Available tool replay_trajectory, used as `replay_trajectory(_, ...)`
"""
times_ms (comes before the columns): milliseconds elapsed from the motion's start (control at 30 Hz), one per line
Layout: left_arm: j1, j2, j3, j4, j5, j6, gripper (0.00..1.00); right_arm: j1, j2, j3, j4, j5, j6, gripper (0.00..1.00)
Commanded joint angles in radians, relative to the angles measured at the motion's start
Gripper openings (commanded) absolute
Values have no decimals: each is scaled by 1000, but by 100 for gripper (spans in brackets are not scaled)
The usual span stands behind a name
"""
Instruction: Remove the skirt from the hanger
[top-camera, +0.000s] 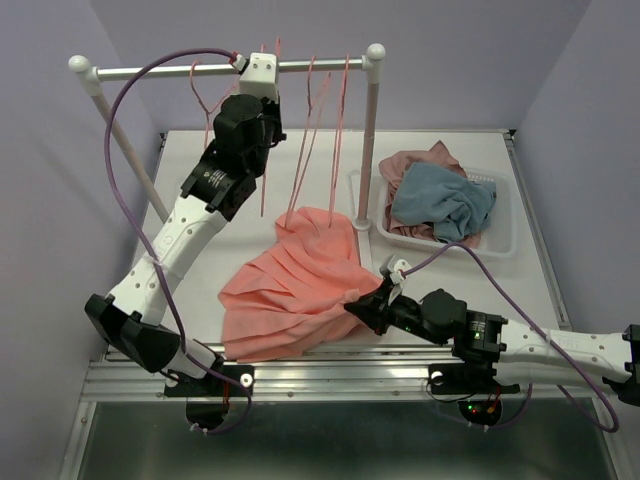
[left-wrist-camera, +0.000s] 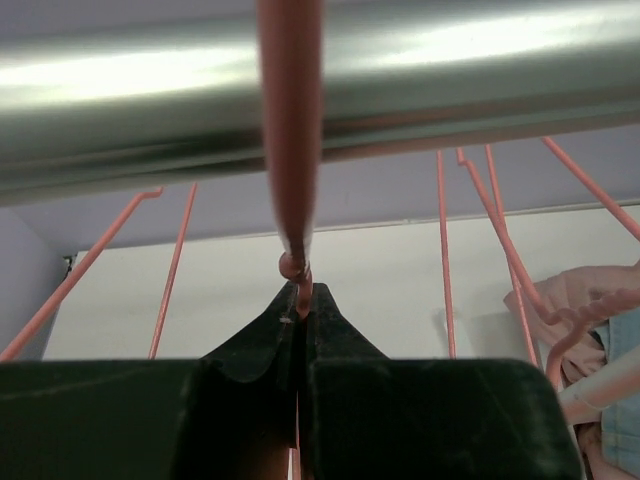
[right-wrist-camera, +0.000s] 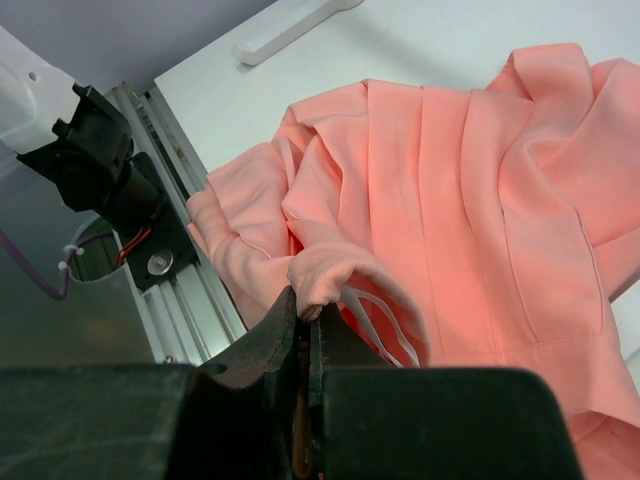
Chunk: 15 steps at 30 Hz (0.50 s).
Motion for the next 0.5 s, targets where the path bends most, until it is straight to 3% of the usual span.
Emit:
replay_trajectory(0,6,-2,8,43,-38,-16,0,10,-20,49,35,32,-20,1)
replay_trajectory(133,7,-14,-32,32,-58,-49,2,10,-26,47,32,31,-18,1)
replay_trajectory(167,7,-19,-37,28,-56,-49,12,10,-29,47,32,29,-18,1)
replay_trajectory(233,7,-39,-50,23,-44,-76,22,10,-29,47,32,32,-18,1)
replay_trajectory(267,7,-48,-58,23,-41,-79,37,10,-27,47,31,31,-18,1)
replay_trajectory(300,7,-68,-61,24,-33,-84,44,10,-27,50,29,32,-21,1)
replay_trajectory(433,7,-111,-69,20,5,-99,52,10,-27,67,14,35,-24,1)
replay_trajectory(467,6,-120,-69,15,16,-102,62,10,-27,70,12,35,-24,1)
